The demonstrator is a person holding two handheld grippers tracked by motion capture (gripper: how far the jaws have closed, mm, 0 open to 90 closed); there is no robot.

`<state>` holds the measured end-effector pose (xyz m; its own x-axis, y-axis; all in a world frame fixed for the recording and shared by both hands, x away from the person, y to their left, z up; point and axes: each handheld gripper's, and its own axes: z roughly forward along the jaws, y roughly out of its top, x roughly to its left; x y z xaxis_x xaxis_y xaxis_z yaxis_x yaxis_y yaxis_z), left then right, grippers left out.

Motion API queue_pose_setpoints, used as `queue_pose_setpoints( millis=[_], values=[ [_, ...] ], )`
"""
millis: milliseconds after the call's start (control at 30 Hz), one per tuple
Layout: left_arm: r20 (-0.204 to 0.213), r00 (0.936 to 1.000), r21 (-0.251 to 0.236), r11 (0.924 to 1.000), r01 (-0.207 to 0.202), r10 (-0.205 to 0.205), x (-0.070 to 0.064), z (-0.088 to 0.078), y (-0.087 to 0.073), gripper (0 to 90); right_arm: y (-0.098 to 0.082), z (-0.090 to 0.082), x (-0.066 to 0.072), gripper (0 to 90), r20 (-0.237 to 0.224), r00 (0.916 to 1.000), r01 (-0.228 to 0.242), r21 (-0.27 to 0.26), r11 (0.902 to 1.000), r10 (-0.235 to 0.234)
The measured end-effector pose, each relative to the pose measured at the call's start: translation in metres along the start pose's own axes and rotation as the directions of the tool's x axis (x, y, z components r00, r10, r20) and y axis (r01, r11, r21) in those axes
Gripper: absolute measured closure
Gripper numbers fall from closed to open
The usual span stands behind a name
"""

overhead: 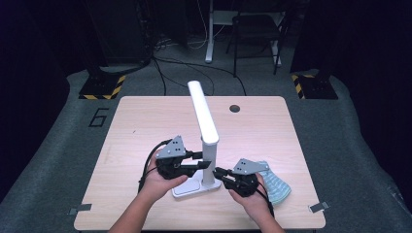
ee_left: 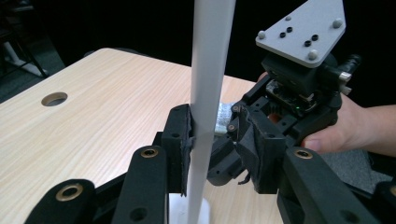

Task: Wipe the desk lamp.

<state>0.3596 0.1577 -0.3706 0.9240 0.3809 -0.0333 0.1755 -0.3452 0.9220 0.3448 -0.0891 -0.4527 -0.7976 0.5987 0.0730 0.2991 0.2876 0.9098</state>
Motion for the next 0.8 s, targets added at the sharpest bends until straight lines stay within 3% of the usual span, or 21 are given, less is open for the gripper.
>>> queue_pose_setpoints(
  millis=[333,400,600,800],
  values=[
    [-0.030,0.9995,-0.001,1.0000,-0.005,0.005,-0.001,0.002,0.000,68.2,0.004,0.010,-0.002,80.4,0.014,0.9997,-0.021,-0.017,0.9996,0.021],
    [-0.067,0.9977,0.004,1.0000,-0.007,0.007,-0.001,0.001,0.000,68.7,0.004,0.010,-0.003,79.6,0.009,0.9986,-0.051,-0.023,0.9984,0.051],
    [-0.078,0.9970,-0.009,1.0000,-0.003,0.002,-0.002,0.001,-0.001,70.0,0.004,0.011,0.003,66.6,0.001,0.9975,-0.070,-0.027,0.9972,0.070],
    [-0.084,0.9965,-0.020,0.9998,0.003,-0.004,0.000,0.002,-0.001,67.4,0.003,0.018,0.016,50.0,0.028,0.9987,-0.042,-0.014,0.9990,0.042]
  ],
)
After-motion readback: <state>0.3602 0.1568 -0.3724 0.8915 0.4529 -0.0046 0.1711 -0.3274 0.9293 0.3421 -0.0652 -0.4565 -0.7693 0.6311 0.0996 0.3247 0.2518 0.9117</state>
